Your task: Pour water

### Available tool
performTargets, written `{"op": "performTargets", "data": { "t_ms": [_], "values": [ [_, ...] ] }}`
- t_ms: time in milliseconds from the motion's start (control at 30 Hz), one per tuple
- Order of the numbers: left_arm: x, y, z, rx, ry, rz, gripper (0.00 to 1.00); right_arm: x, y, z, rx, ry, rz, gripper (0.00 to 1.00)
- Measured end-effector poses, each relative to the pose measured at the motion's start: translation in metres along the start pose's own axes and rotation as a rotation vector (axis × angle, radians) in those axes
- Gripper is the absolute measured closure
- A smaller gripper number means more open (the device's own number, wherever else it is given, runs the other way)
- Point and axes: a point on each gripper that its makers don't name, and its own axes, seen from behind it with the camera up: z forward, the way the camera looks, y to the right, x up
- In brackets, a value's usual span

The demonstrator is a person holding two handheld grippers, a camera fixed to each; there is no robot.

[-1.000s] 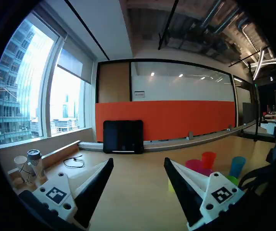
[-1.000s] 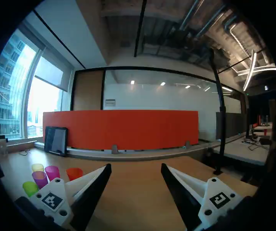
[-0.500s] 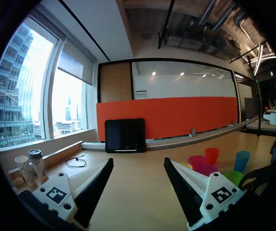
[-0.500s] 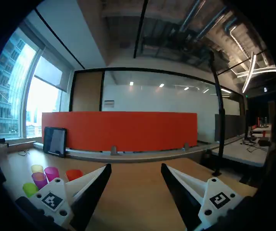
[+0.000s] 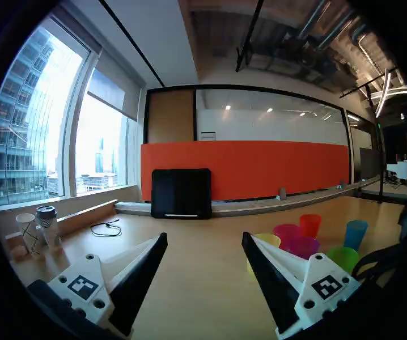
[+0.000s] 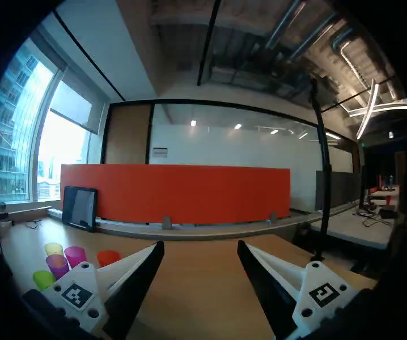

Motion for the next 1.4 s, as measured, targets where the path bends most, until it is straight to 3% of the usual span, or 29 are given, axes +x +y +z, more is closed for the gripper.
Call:
{"op": "performTargets", "data": {
  "t_ms": [500,1400],
  "values": [
    [-0.018,-0.002,0.005,-0.002,-0.014,-0.018,0.02,0.002,-0.007,0.003,0.003,-0.004,-0.01,0.0],
    [-0.025,-0.001,0.005,-0.014,-0.029,-0.016,0.02,-0.003,-0.014,0.004,0.011,-0.005,-0.021,0.0]
  ]
}}
